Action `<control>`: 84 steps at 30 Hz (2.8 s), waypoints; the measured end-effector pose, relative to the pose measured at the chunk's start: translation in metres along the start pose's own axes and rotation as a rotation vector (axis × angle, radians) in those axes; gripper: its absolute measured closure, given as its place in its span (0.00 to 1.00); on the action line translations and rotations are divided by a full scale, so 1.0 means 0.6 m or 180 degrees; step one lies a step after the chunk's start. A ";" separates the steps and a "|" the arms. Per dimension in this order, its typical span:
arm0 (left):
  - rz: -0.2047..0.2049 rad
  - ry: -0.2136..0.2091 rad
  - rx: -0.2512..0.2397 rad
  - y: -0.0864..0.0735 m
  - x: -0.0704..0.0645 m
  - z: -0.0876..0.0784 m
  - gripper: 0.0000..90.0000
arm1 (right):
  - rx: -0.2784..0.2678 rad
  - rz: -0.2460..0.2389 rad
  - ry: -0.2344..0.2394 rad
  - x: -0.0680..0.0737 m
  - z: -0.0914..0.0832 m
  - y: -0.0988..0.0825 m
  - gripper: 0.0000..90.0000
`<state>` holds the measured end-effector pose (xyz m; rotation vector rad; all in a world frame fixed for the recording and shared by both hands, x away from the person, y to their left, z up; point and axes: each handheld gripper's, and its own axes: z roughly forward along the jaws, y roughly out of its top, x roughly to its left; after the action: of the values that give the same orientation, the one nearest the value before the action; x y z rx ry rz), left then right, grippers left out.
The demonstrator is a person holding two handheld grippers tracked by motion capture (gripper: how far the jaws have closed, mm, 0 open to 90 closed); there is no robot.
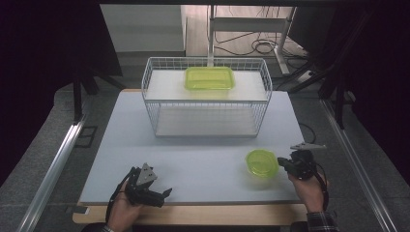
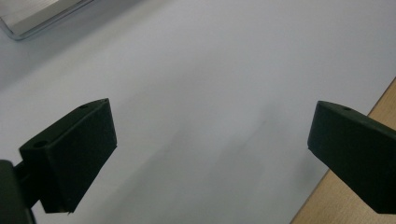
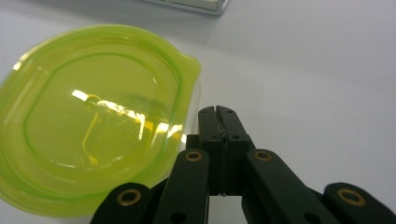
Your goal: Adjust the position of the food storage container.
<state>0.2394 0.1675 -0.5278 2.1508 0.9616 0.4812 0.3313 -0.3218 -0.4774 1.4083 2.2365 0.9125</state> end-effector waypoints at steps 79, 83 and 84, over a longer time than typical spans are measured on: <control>-0.0069 -0.0028 -0.0003 0.000 0.001 -0.004 0.02 | 0.0087 -0.0426 0.0746 0.130 0.104 0.047 0.93; -0.0107 -0.0063 -0.0056 -0.001 0.002 -0.010 0.02 | -0.0030 -0.0461 0.0671 0.119 0.074 0.036 0.82; -0.0106 -0.0056 -0.0053 -0.002 0.002 -0.010 0.02 | -0.0056 -0.0443 0.0665 0.117 0.068 0.034 0.78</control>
<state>0.2358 0.1716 -0.5244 2.1173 0.9790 0.4519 0.3372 -0.2391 -0.4901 1.1795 2.4360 1.0712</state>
